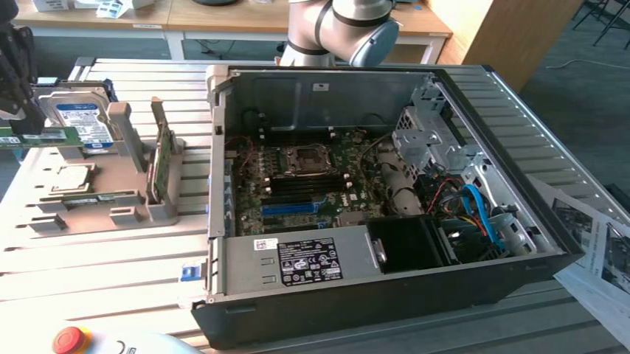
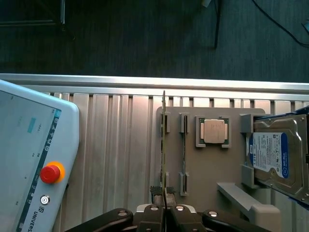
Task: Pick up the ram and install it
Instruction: 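Pick up the ram and move it above insertion slot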
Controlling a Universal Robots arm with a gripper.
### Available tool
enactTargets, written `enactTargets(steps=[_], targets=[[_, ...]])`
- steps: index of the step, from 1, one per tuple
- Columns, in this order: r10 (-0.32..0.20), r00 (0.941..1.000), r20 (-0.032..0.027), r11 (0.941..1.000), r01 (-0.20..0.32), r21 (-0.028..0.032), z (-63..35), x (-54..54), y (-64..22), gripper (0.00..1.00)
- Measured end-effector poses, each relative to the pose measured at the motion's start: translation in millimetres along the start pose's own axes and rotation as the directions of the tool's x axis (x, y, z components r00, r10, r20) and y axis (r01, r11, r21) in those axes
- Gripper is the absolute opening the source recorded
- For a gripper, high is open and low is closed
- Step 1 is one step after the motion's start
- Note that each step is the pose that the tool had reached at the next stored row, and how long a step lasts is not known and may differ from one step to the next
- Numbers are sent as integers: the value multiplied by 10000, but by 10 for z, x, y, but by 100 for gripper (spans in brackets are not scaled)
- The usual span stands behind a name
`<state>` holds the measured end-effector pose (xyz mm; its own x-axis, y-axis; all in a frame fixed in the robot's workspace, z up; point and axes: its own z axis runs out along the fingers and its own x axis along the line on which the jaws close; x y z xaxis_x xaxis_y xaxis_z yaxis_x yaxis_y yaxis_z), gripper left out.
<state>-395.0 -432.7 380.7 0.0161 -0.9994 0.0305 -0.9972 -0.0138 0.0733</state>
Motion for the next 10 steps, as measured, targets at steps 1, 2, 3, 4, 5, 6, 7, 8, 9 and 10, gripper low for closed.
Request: enactTargets(steps=[1,2,3,4,5,6,7,8,9,10], targets=[[0,10000,0,10000,0,5,0,0,0,12],[0,10000,0,10000,0,14,-2,0,0,12],[1,10000,0,10000,-1,28,-4,0,1,12],[2,10000,1,10000,-2,46,-6,0,1,12],[2,10000,1,10000,-2,64,-8,0,0,12],[2,10000,0,10000,-2,83,-10,0,1,12],[3,10000,1,9999,-3,102,-11,0,0,12],[3,10000,2,9999,-3,119,-12,1,1,12],[4,10000,4,9999,-4,140,-13,1,1,12],[3,10000,5,9999,-3,151,-13,1,1,12]])
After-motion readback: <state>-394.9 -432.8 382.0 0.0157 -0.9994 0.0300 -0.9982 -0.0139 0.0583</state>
